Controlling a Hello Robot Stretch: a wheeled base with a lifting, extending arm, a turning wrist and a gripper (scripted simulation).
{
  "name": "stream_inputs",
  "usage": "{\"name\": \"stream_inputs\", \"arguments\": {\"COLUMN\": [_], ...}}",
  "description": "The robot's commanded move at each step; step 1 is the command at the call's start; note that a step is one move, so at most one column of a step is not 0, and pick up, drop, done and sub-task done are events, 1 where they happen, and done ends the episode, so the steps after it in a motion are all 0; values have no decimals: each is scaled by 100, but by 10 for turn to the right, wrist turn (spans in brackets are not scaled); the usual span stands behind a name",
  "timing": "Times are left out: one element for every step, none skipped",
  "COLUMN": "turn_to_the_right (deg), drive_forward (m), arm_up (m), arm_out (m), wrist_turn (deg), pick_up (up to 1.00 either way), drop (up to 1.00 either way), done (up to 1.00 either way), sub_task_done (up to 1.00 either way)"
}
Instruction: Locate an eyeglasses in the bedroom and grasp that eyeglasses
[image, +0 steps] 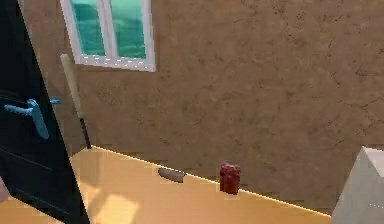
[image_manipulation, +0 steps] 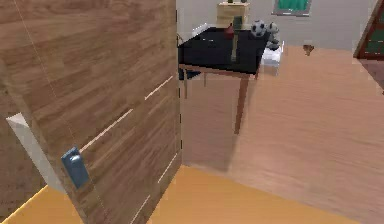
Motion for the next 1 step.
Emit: {"name": "stream_inputs", "arguments": {"turn_to_the_right": [0], "drive_forward": [45], "arm_up": [0], "arm_out": [0], "wrist_turn": [0], "pick_up": [0], "drop": [0], "done": [0], "sub_task_done": [0]}}
